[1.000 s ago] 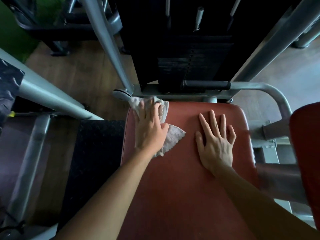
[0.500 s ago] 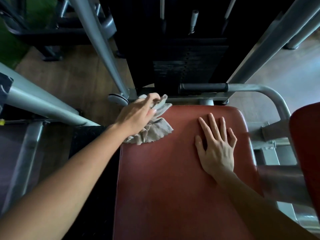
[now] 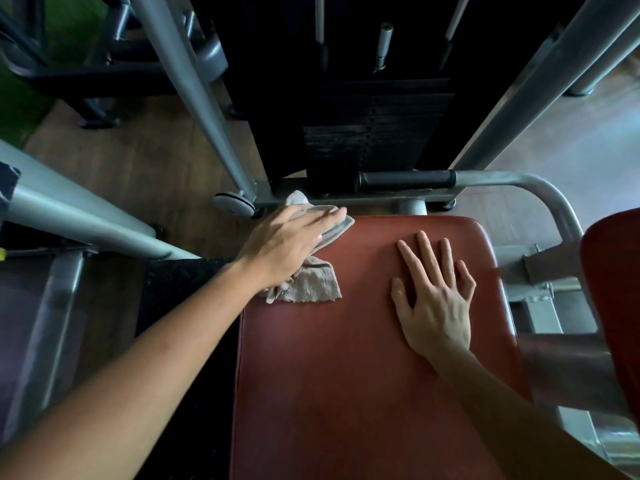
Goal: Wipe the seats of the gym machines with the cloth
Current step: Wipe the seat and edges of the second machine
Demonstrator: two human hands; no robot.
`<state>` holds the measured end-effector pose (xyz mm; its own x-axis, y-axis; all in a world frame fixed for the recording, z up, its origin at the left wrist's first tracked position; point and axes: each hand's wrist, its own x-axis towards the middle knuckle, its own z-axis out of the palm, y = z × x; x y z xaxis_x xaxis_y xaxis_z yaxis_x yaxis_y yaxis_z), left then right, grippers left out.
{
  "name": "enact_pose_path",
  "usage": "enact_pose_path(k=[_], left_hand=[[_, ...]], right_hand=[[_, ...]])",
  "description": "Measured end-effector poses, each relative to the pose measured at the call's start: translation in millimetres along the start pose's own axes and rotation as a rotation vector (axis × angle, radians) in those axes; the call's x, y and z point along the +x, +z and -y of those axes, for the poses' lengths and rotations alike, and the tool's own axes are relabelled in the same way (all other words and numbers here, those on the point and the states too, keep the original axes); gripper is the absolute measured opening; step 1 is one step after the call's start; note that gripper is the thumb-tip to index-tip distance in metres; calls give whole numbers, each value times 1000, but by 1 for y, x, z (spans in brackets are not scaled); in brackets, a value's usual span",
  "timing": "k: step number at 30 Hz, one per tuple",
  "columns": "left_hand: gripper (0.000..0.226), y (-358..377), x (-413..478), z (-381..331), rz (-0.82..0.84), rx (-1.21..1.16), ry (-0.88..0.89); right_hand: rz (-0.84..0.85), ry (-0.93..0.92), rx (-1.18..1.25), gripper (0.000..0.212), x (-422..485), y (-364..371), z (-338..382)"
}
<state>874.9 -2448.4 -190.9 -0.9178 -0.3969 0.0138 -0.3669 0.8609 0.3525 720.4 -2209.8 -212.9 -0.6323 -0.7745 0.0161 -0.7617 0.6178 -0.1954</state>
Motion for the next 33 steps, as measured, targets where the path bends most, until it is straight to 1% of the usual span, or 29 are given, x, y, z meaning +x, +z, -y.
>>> enact_pose_path(k=[1, 3, 6, 9, 11, 13, 15, 18, 21, 23, 25, 28, 30, 33], left_hand=[[51, -2, -8, 7, -11, 12, 37], [49, -5, -20, 20, -7, 16, 53], [48, -4, -25, 23, -13, -29, 25], [44, 0, -2, 8, -29, -61, -74], [43, 3, 23, -6, 33, -71, -109], [41, 4, 45, -16, 118, -74, -106], [41, 5, 53, -18, 167, -59, -89], [44, -3, 39, 2, 179, -60, -17], [46, -12, 16, 39, 196, -102, 20], [46, -15, 7, 58, 239, -141, 5], [45, -16, 13, 62, 274, -188, -12], [43, -16, 44, 43, 358, -178, -6], [42, -13, 63, 26, 420, -145, 35], [42, -12, 73, 14, 433, -164, 56]], right_hand=[[0, -2, 0, 57, 0, 0, 0], [0, -1, 0, 57, 0, 0, 0], [6, 6, -3, 57, 0, 1, 0], [3, 9, -4, 58, 0, 1, 0], [-4, 11, -5, 58, -1, 1, 1], [-5, 9, 4, 57, 0, 1, 1], [-6, 7, 10, 56, 0, 0, 1], [-1, 3, 12, 56, 0, 0, 0], [5, 3, 7, 57, 0, 0, 0], [12, 4, 5, 57, 0, 0, 0], [13, 6, -5, 58, 0, 1, 1], [4, 9, -7, 58, 0, 1, 0], [5, 10, -7, 58, 0, 1, 0], [12, 8, -10, 57, 1, 0, 0]])
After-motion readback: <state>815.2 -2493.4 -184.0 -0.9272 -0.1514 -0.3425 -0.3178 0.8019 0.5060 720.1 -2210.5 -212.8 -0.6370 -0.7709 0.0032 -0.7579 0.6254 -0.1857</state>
